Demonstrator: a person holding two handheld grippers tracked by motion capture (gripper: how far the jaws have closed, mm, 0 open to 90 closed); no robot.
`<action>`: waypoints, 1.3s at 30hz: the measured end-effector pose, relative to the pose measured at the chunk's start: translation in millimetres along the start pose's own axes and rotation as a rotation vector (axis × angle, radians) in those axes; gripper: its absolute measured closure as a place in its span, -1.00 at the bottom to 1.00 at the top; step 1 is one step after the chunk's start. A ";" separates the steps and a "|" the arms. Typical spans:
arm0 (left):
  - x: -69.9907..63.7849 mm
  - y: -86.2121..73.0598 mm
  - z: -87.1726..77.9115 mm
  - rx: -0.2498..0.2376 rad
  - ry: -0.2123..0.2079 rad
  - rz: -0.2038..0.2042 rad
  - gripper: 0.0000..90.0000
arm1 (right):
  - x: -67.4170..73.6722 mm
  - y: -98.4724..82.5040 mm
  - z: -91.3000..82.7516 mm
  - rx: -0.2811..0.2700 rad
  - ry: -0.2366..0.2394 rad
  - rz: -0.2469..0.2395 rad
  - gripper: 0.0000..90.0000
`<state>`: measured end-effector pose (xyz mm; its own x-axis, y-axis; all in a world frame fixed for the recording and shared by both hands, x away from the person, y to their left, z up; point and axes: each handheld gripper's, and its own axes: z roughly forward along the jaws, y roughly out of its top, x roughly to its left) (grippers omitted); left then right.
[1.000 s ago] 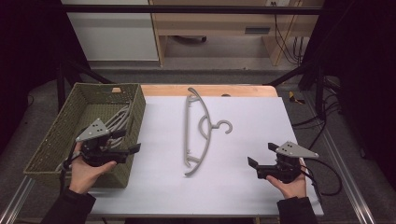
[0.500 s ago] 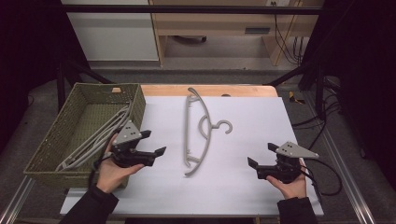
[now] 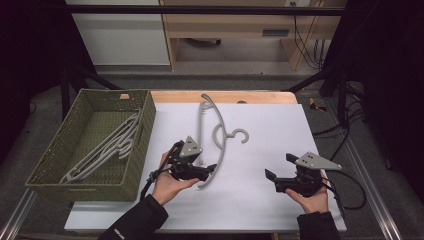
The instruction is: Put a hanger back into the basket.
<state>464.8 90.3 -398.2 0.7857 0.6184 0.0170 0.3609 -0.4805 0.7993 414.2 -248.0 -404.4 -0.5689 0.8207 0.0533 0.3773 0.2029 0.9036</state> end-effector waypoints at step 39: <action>0.2 -31.2 72.7 0.256 0.030 -0.062 0.64 | 2.0 0.2 1.1 0.011 0.005 -0.002 -0.81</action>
<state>490.2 60.3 -466.8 0.7443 0.6679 -0.0064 0.5263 -0.5806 0.6212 414.0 -245.8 -404.6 -0.5729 0.8179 0.0536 0.3842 0.2102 0.8990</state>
